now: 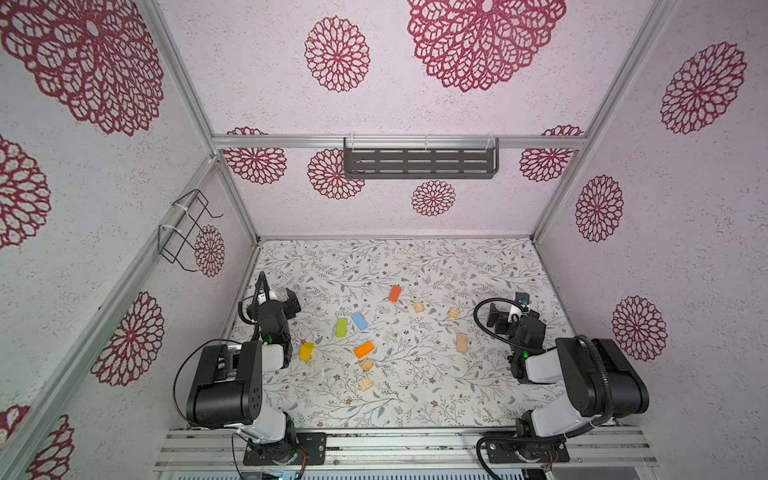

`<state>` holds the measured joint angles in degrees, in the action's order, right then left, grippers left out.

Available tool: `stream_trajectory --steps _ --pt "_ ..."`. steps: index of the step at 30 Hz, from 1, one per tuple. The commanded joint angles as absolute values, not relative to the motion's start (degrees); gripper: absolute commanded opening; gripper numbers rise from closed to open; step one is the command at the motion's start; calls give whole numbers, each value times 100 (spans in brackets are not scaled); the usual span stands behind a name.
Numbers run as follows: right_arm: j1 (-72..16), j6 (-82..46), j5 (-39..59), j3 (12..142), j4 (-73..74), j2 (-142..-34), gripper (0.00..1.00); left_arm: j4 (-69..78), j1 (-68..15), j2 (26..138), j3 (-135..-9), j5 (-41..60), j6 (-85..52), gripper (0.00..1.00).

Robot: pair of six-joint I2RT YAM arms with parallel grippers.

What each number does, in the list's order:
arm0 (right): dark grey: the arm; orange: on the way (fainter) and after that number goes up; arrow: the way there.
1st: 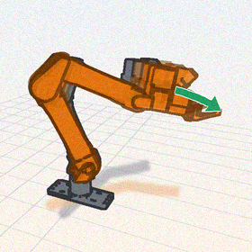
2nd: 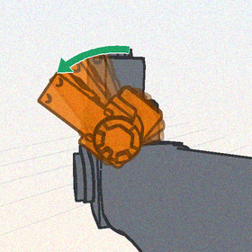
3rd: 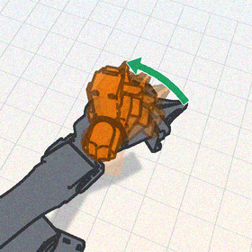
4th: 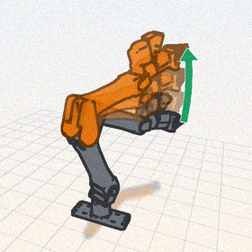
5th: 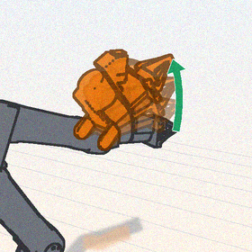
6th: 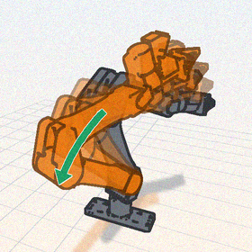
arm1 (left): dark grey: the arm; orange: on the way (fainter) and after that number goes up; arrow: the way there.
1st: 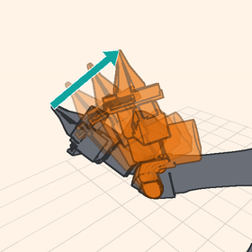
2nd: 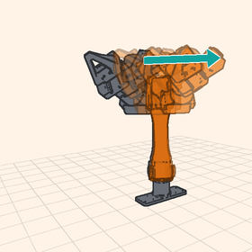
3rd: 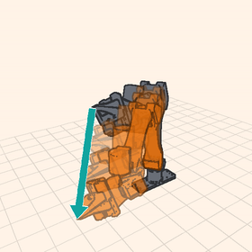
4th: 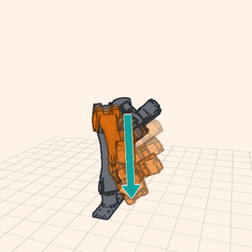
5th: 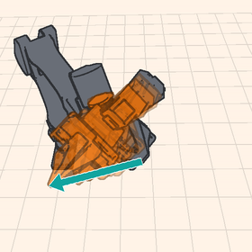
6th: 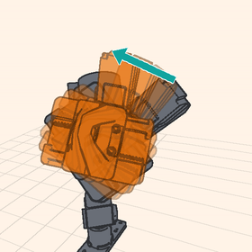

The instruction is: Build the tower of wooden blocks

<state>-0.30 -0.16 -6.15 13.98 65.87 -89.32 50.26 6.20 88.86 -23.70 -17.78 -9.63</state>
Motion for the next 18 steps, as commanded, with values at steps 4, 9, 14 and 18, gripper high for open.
stream_trajectory --steps 4,9,14,18 --pt "-9 -96 -589 1499 6776 -8790 99 5129 589 8895 -2371 -1819 -906 97" --pt "-9 -96 -589 1494 6776 -8789 99 5133 589 8901 -2370 -1820 -905 97" --pt "-9 -97 -591 1503 6775 -8790 99 5106 589 8909 -2387 -1820 -905 97" --pt "-9 -108 -588 1516 6750 -8795 99 5062 592 8907 -2411 -1811 -905 97"
